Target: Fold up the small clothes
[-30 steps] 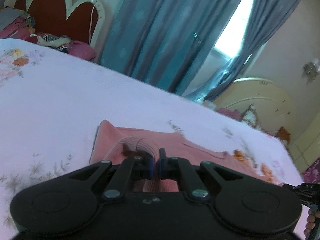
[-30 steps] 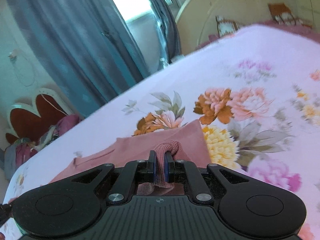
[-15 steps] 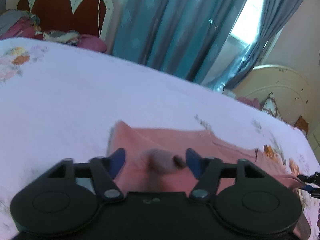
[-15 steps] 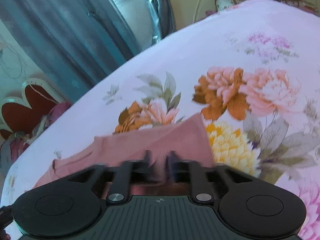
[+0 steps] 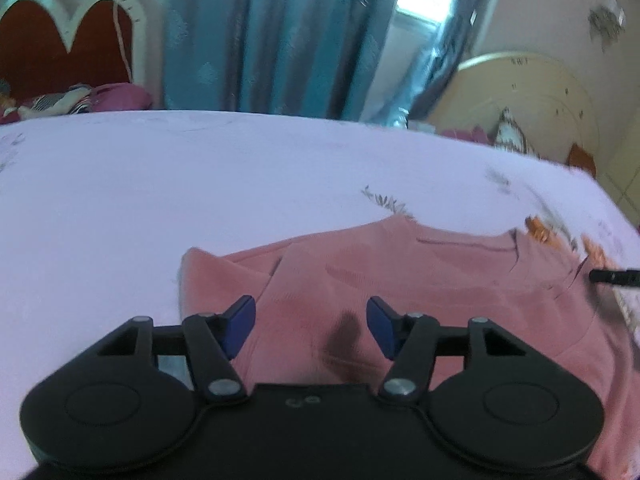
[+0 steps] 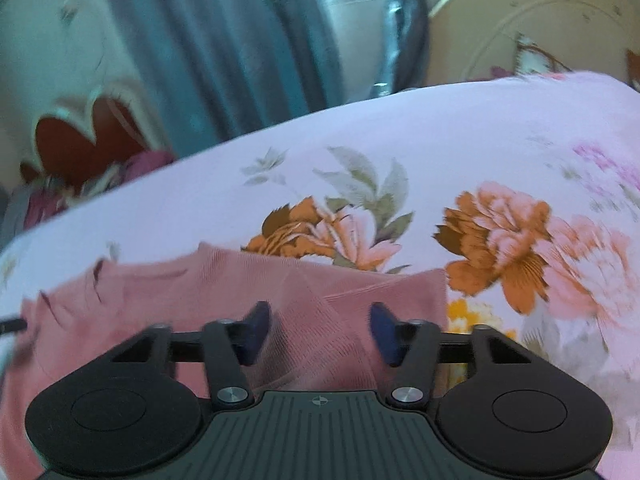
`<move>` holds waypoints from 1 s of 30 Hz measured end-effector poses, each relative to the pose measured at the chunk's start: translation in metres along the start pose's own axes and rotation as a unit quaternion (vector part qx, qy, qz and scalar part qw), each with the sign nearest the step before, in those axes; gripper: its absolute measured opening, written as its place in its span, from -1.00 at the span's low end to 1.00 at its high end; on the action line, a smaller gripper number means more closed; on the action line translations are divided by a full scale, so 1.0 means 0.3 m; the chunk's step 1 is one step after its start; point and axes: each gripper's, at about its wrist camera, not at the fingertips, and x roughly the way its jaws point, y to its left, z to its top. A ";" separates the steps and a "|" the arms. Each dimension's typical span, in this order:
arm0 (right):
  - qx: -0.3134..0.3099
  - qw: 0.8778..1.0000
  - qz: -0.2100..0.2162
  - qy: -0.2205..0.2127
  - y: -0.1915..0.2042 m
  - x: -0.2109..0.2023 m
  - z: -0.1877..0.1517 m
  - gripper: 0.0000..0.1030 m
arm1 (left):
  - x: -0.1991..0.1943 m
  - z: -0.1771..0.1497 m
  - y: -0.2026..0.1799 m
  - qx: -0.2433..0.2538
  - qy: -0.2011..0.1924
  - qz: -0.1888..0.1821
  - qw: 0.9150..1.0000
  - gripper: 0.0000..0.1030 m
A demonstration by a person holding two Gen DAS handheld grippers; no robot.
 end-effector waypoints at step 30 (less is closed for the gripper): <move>0.012 0.993 -0.072 -0.092 -0.036 0.025 0.064 -1.00 | 0.034 0.010 0.018 -0.024 -0.063 0.084 0.994 -0.93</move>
